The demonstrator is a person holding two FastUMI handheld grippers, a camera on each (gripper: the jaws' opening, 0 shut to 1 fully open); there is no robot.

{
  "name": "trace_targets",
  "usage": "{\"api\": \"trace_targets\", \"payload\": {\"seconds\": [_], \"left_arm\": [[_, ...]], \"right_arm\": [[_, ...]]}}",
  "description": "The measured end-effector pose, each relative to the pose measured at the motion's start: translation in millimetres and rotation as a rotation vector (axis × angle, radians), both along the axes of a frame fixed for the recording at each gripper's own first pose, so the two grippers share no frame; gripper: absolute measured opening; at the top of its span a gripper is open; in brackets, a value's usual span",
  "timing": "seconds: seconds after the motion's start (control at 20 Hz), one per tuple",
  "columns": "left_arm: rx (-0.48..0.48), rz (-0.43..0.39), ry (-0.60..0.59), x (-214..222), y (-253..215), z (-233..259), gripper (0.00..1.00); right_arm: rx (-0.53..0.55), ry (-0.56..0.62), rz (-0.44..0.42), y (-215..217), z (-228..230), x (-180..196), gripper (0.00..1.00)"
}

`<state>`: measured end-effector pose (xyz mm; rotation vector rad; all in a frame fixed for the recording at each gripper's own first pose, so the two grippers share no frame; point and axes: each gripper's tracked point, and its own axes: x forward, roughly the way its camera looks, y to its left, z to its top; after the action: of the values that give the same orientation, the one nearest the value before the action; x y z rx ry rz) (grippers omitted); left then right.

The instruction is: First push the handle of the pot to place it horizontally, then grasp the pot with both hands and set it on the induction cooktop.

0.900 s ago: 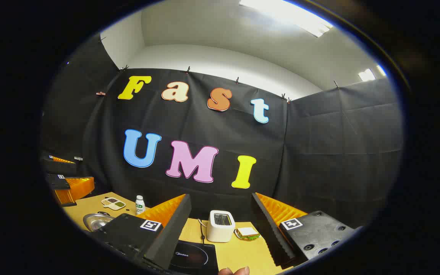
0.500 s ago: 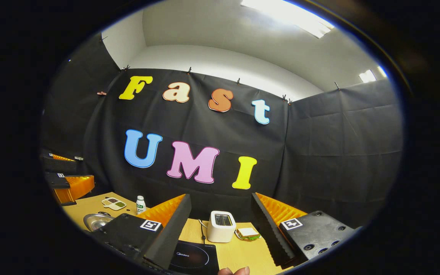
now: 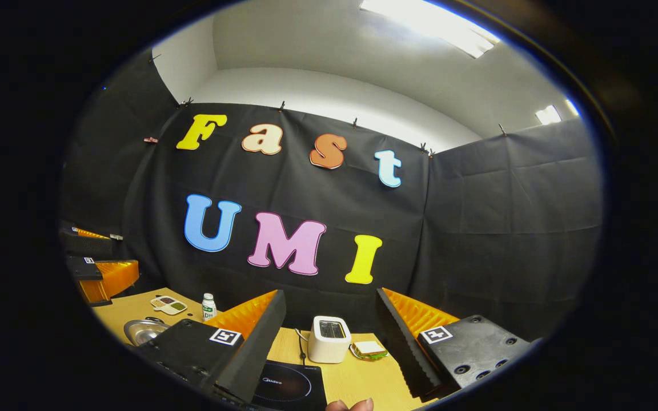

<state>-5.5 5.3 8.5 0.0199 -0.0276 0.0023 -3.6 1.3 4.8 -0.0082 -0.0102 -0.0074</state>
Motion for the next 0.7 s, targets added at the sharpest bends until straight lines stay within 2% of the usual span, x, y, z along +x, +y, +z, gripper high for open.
{"api": "trace_targets", "payload": {"seconds": [0.05, 0.35, 0.4, 0.55, 0.65, 0.7], "left_arm": [[-0.007, -0.001, 0.000, 0.5, 0.0, -0.8, 0.99], [-0.015, -0.004, -0.009, -1.4, 1.0, 2.1, 0.92], [-0.013, -0.009, -0.018, -2.8, 0.9, 5.4, 0.82], [-0.010, -0.035, -0.050, -7.9, -4.4, 15.9, 0.43], [0.010, -0.087, -0.061, -10.7, -16.0, 20.5, 0.17], [0.020, -0.131, -0.051, -12.7, -25.2, 18.0, 0.10]], "right_arm": [[0.000, -0.001, -0.002, -0.3, 0.3, 0.1, 0.98], [-0.005, -0.002, -0.007, -2.5, 1.2, -2.4, 0.98], [-0.006, -0.001, -0.007, -1.6, 1.0, -1.9, 0.98], [-0.006, 0.003, -0.009, -2.8, -0.8, -3.8, 0.98], [-0.009, 0.005, -0.011, -2.9, -1.2, -3.7, 0.98], [-0.011, 0.007, -0.012, -3.4, -1.4, -3.7, 0.96]]}}
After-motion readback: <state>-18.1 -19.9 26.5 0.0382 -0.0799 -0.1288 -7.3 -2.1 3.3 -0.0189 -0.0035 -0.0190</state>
